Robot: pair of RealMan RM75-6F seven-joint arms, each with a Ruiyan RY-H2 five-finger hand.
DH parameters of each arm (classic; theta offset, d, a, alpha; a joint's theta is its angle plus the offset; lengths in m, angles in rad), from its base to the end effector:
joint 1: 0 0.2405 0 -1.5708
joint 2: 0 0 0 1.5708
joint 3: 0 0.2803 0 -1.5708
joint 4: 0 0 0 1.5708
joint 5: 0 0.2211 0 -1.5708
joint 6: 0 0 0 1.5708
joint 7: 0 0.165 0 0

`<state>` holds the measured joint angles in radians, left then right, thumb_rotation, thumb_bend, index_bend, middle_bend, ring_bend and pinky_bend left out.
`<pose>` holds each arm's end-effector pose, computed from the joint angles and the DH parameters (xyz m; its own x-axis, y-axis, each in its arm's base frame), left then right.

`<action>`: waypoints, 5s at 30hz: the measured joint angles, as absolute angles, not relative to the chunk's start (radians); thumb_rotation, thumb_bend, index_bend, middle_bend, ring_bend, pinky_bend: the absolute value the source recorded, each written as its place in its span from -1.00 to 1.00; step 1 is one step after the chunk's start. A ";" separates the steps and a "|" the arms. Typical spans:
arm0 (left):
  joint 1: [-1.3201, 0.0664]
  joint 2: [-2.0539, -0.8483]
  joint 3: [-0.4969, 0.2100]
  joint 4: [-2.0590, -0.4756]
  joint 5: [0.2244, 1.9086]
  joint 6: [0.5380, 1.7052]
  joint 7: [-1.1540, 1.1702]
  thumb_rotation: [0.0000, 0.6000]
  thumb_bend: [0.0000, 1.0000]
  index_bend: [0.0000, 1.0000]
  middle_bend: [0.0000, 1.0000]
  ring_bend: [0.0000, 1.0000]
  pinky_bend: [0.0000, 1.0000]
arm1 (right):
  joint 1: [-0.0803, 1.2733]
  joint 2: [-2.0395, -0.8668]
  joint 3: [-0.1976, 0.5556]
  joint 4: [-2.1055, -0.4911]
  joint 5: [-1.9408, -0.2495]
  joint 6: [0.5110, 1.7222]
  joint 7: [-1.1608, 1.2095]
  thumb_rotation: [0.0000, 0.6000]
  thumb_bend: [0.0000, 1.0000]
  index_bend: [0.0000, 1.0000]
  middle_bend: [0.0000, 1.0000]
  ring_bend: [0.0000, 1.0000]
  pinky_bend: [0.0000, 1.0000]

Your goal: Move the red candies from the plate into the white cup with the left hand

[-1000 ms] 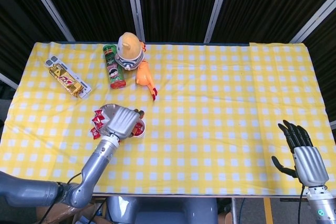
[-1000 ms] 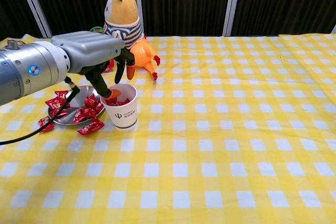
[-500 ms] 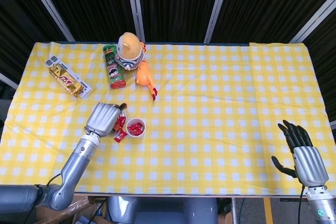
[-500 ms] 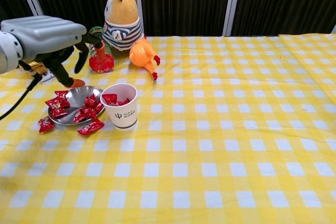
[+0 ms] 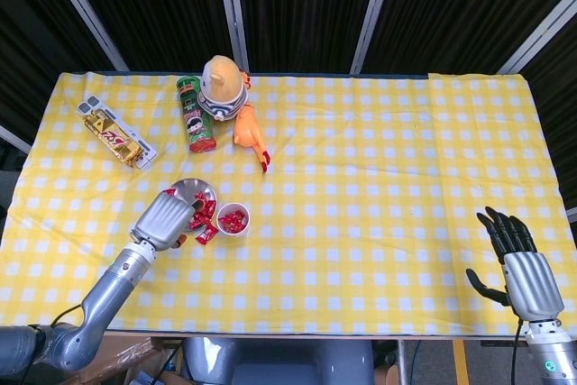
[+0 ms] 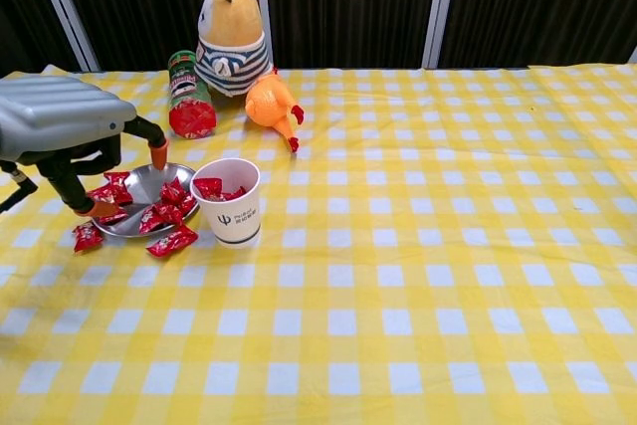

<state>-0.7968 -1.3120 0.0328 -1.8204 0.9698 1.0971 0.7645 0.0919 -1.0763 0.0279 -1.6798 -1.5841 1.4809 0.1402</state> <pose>-0.1707 0.3333 0.0130 0.7597 0.2043 0.6173 0.6321 -0.4546 -0.6275 -0.3141 -0.2005 0.1582 0.2483 -0.0412 0.9678 -0.9651 -0.0965 0.2435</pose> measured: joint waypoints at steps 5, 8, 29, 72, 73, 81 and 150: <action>-0.790 -1.331 0.051 -1.794 0.995 1.084 0.775 1.00 -0.44 -0.34 0.78 0.76 0.84 | 0.092 -1.076 0.028 -1.680 -1.585 1.482 0.140 1.00 -0.23 -1.00 -1.00 -1.00 -1.00; -0.787 -1.350 0.056 -1.779 0.998 1.079 0.783 1.00 -0.44 -0.33 0.78 0.76 0.85 | 0.091 -1.076 0.028 -1.680 -1.584 1.482 0.141 1.00 -0.23 -1.00 -1.00 -1.00 -1.00; -0.800 -1.473 0.047 -1.694 0.927 1.032 0.855 1.00 -0.17 -0.35 0.78 0.76 0.85 | 0.092 -1.074 0.029 -1.681 -1.585 1.483 0.150 1.00 -0.23 -1.00 -1.00 -1.00 -1.00; -0.802 -1.411 0.040 -1.725 0.904 1.063 0.889 1.00 -0.50 -0.33 0.82 0.78 0.85 | 0.090 -1.075 0.027 -1.681 -1.592 1.489 0.148 1.00 -0.23 -1.00 -1.00 -1.00 -1.00; -0.803 -1.420 0.043 -1.716 0.910 1.063 0.896 1.00 -0.50 -0.33 0.83 0.78 0.85 | 0.090 -1.075 0.027 -1.681 -1.592 1.489 0.148 1.00 -0.23 -1.00 -1.00 -1.00 -1.00; -0.804 -1.491 0.040 -1.651 0.941 1.074 0.904 1.00 -0.50 -0.29 0.83 0.78 0.85 | 0.091 -1.074 0.029 -1.681 -1.589 1.488 0.152 1.00 -0.23 -1.00 -1.00 -1.00 -1.00; -0.850 -1.337 -0.075 -1.897 0.961 1.098 0.878 1.00 -0.13 0.10 0.82 0.78 0.85 | 0.091 -1.073 0.029 -1.685 -1.592 1.491 0.154 1.00 -0.23 -1.00 -1.00 -1.00 -1.00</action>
